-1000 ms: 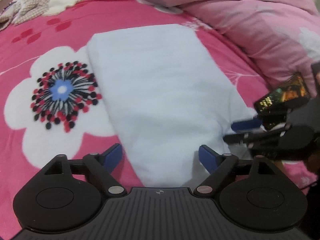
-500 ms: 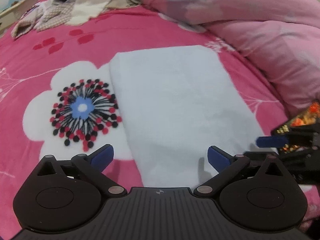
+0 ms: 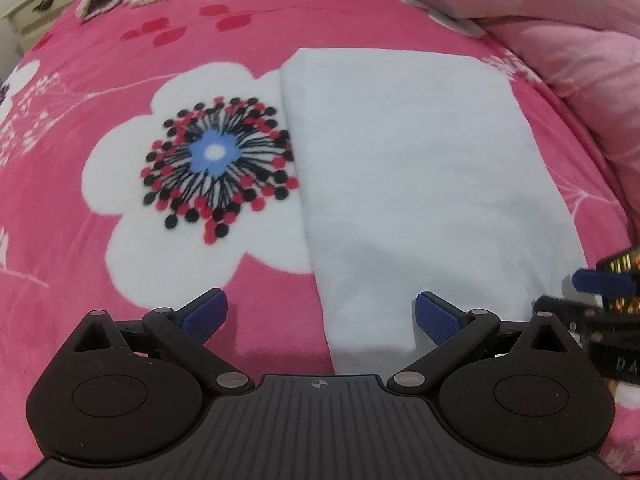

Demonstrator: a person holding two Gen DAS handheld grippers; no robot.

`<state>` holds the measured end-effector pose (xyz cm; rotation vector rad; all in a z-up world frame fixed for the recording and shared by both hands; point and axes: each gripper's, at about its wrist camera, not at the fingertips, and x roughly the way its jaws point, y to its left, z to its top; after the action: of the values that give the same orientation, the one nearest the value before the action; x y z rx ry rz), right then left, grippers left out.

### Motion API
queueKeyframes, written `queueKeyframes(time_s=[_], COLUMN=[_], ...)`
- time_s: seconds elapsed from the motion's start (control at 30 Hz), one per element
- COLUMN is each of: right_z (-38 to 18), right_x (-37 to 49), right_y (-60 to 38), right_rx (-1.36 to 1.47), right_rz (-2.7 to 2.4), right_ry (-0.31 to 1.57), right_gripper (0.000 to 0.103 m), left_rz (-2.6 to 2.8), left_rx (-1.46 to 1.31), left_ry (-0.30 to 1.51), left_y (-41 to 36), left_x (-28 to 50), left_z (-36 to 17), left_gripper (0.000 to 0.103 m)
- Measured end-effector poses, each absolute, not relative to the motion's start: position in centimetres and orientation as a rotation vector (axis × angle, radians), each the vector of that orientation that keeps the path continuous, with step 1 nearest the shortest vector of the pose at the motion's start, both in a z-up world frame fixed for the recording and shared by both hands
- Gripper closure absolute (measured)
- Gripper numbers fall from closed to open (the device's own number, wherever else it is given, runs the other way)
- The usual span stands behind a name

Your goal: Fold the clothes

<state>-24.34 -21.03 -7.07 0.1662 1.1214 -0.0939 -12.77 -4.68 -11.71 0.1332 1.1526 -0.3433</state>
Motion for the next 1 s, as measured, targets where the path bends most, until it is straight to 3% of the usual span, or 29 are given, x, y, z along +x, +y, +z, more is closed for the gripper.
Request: queueKeyframes(time_s=[1.0], right_z=[-7.28], right_x=[-24.34], right_y=[-20.05], right_rx=[0.138], right_rz=[-0.076], right_ry=[1.144], right_gripper=[0.041], left_rz=[-0.256], left_rx=[0.149], left_ry=[1.175], left_y=[-4.3], left_x=[-12.44], left_z=[-12.47], left_gripper=[0.002])
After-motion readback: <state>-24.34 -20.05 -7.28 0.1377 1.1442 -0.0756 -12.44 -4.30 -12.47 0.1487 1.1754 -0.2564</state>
